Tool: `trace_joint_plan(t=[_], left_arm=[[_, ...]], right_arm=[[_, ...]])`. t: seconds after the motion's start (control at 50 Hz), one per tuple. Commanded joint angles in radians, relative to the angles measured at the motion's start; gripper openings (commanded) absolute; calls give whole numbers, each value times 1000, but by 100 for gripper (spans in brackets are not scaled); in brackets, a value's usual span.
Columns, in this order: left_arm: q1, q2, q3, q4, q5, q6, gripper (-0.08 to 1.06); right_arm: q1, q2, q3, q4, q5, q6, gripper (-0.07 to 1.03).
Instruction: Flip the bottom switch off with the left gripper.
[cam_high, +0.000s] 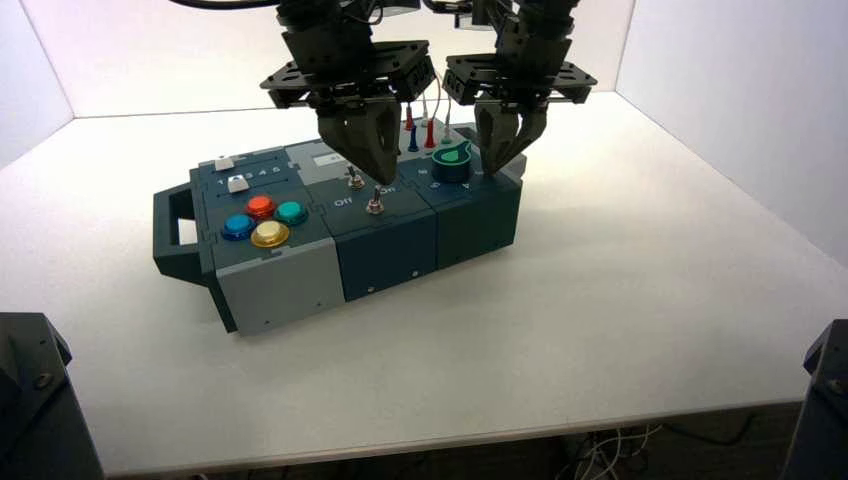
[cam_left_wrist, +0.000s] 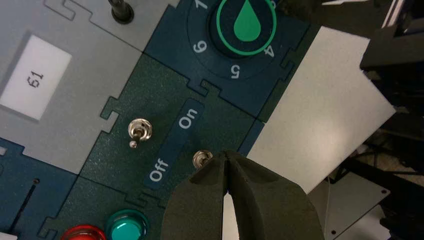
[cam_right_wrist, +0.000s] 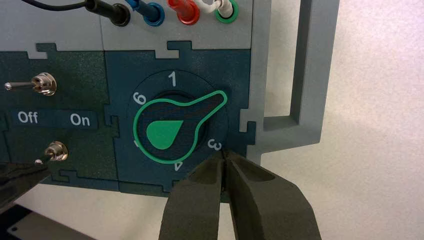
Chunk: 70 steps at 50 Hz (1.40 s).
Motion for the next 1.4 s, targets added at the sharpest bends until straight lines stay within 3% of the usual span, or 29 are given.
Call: trace_joint_plan(t=[0.02, 0.44, 0.8, 1.1, 1.26, 1.4], left_arm=[[-6, -2, -5, 3, 14, 12, -3], [-6, 12, 5, 5, 5, 12, -3], [-28, 12, -60, 2, 5, 11, -3], [-28, 40, -71, 8, -2, 18, -3], [-28, 55, -71, 17, -6, 23, -3], [-25, 54, -67, 44, -8, 23, -3]], right_arm=[[5, 3, -6, -3, -3, -5, -2], [5, 5, -6, -3, -3, -5, -2], [5, 21, -8, -3, -2, -5, -2], [5, 21, -8, -3, 3, -5, -2], [6, 23, -8, -3, 3, -6, -2], [5, 23, -8, -3, 6, -6, -2]])
